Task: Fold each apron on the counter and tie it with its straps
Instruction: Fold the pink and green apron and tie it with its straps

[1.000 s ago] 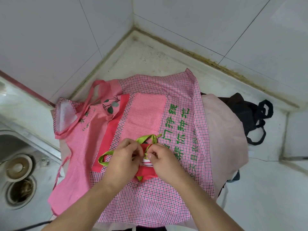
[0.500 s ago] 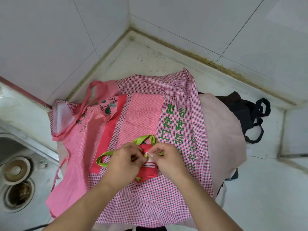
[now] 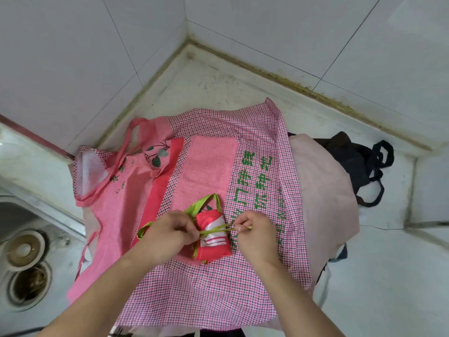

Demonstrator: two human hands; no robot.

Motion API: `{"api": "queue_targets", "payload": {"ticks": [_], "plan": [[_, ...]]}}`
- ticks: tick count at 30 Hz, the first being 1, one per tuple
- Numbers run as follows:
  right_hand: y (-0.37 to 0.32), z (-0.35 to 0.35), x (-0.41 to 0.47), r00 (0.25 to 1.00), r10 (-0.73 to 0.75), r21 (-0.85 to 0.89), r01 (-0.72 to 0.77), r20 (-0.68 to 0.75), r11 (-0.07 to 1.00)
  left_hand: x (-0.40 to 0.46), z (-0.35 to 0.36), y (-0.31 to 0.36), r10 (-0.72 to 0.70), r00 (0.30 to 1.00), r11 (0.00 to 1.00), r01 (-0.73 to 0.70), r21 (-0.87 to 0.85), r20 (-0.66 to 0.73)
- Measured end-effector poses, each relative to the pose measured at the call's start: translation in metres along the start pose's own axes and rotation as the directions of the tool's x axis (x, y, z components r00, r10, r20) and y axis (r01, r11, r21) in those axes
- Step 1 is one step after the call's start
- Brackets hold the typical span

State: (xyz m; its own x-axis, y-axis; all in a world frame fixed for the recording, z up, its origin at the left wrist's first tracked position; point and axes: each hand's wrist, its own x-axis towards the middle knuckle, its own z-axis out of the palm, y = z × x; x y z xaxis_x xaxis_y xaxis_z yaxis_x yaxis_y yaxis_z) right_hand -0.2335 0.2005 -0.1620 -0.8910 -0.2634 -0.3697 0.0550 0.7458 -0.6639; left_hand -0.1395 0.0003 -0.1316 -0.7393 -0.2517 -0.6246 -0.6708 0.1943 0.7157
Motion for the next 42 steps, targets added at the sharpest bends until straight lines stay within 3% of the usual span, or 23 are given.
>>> {"api": "queue_targets", "payload": {"ticks": [3, 5, 8, 12, 14, 17, 20, 26, 29, 34, 37, 42], "plan": [[0.000, 0.003, 0.000, 0.999, -0.040, -0.057, 0.041, 0.018, 0.998, -0.005, -0.001, -0.003, -0.048, 0.991, 0.934, 0.090, -0.346, 0.126], [-0.001, 0.004, -0.002, 0.998, -0.059, -0.071, 0.060, 0.018, 0.996, -0.005, -0.002, -0.009, -0.041, 0.988, 0.908, 0.100, -0.407, 0.150], [-0.001, 0.003, -0.003, 0.998, -0.056, -0.072, 0.054, -0.018, 0.996, -0.004, 0.000, -0.012, -0.030, 0.986, 0.920, 0.090, -0.381, 0.163], [0.001, 0.001, -0.005, 0.997, -0.066, -0.102, 0.063, -0.030, 0.993, -0.003, 0.007, -0.009, -0.099, 0.995, 0.972, 0.100, -0.213, 0.018], [0.002, 0.001, -0.005, 0.998, -0.062, -0.104, 0.059, -0.032, 0.993, -0.003, 0.006, -0.007, -0.089, 0.992, 0.975, 0.104, -0.194, 0.084], [0.002, 0.002, -0.005, 0.998, -0.052, -0.100, 0.047, -0.047, 0.994, -0.008, -0.001, -0.004, -0.021, 0.983, 0.921, 0.090, -0.379, 0.184], [0.001, 0.002, -0.003, 0.996, -0.051, -0.087, 0.045, -0.068, 0.995, -0.013, -0.002, -0.005, 0.082, 0.978, 0.830, 0.040, -0.556, 0.194], [0.008, -0.005, 0.003, 0.996, 0.001, -0.060, -0.007, -0.092, 0.998, -0.012, -0.003, -0.004, 0.035, 0.999, 0.863, -0.029, -0.504, 0.002], [0.012, -0.011, 0.007, 0.999, 0.002, -0.049, -0.004, -0.048, 0.999, -0.012, -0.008, -0.005, 0.027, 1.000, 0.885, -0.018, -0.465, 0.011], [0.012, -0.011, 0.007, 0.994, -0.008, -0.061, 0.002, -0.109, 0.998, -0.007, -0.007, -0.011, -0.052, 0.998, 0.857, 0.024, -0.514, -0.040], [0.012, -0.011, 0.006, 0.995, 0.000, -0.068, -0.007, -0.100, 0.998, -0.006, -0.006, -0.008, -0.057, 0.998, 0.811, 0.023, -0.585, -0.040], [0.005, -0.011, 0.003, 0.999, -0.012, 0.021, 0.011, 0.050, 1.000, -0.008, -0.002, 0.009, 0.055, 0.997, 0.625, 0.013, -0.780, 0.061]]}}
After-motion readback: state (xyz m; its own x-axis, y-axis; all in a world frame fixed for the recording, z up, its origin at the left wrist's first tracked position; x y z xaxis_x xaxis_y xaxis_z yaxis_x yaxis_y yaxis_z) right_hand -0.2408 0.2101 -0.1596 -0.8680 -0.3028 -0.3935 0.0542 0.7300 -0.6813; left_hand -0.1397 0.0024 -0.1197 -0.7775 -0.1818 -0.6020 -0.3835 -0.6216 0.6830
